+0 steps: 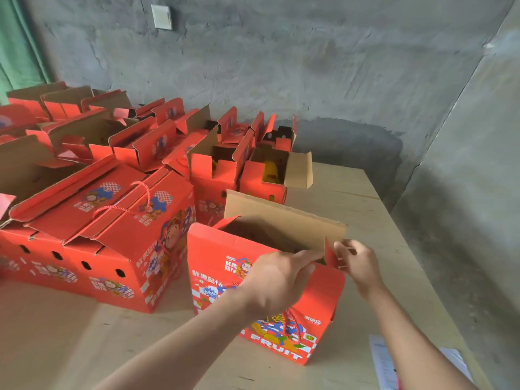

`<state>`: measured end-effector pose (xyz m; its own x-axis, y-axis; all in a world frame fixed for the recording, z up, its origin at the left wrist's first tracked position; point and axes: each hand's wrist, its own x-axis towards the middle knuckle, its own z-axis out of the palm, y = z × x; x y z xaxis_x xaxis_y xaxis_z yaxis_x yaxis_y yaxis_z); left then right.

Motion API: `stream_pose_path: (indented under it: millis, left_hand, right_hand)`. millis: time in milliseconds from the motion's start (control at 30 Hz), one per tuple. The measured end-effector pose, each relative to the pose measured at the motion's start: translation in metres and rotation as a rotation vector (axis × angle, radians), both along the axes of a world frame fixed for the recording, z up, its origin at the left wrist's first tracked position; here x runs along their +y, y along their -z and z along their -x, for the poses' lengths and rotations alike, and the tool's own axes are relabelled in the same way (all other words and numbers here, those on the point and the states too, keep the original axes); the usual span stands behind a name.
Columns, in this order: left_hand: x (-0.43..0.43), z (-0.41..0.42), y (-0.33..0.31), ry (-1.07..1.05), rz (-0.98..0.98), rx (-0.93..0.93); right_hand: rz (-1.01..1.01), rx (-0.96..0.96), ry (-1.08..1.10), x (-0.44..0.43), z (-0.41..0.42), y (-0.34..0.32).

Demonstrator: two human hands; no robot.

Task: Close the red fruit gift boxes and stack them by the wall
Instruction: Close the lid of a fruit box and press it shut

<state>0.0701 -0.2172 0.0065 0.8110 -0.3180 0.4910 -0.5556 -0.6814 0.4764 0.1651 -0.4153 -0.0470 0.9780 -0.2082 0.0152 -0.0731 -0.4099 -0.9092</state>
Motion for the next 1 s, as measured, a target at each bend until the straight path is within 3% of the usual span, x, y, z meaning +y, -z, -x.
stream_pose_path:
  millis: [100,200,300,367,433,500,567,633,767,900,1000]
  left_hand:
    - [0.043,-0.003,-0.005,-0.221,0.219,-0.137]
    - [0.101,-0.017,-0.005,-0.594,0.264,-0.290]
    - [0.148,-0.039,-0.001,-0.686,0.588,0.077]
    - [0.168,-0.051,0.006,-0.511,0.921,0.431]
    - [0.172,-0.059,0.020,-0.343,1.078,0.713]
    - [0.160,-0.060,0.040,-0.267,1.117,0.878]
    - [0.148,-0.061,0.060,-0.319,1.115,0.928]
    - [0.145,-0.059,0.066,-0.379,1.158,0.902]
    - [0.144,-0.045,0.078,-0.380,1.225,0.889]
    - [0.134,-0.045,0.074,-0.490,1.226,0.859]
    - [0.136,-0.052,0.069,-0.518,1.127,0.796]
  right_hand:
    - [-0.078,-0.156,0.158,0.004,0.022,0.013]
    - [-0.091,-0.374,0.020,0.016,0.059,0.030]
    - [0.084,-0.513,-0.148,0.012,0.067,0.043]
    - [0.069,-0.459,-0.191,0.010,0.065,0.045]
    - [0.021,-0.389,-0.193,0.007,0.064,0.048]
    - [-0.011,-0.325,-0.204,0.005,0.066,0.050]
    - [-0.025,-0.259,-0.198,0.003,0.065,0.049]
    - [-0.112,-0.142,-0.153,0.005,0.059,0.044]
    - [-0.523,0.088,-0.061,0.011,0.046,0.028]
    - [-0.478,0.093,-0.086,0.008,0.051,0.018]
    - [-0.679,0.176,-0.248,-0.002,0.061,0.019]
